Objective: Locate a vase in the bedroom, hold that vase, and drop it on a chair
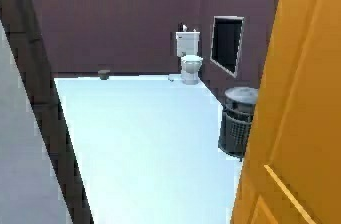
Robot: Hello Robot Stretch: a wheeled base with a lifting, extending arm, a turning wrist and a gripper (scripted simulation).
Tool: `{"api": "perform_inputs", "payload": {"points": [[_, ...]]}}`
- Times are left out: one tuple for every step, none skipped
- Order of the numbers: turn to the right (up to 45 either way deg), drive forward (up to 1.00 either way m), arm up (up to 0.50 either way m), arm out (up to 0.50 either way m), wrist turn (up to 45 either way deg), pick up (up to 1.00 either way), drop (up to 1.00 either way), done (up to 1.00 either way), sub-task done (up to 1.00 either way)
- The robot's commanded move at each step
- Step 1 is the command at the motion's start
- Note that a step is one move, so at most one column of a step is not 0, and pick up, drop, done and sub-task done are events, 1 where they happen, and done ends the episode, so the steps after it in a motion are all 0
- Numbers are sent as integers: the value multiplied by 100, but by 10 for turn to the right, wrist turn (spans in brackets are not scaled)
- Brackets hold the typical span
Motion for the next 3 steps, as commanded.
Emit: {"api": "perform_inputs", "payload": {"points": [[0,60,0,0,0,0,0,0,0],[-60,0,0,0,0,0,0,0,0],[0,30,0,0,0,0,0,0,0]]}}
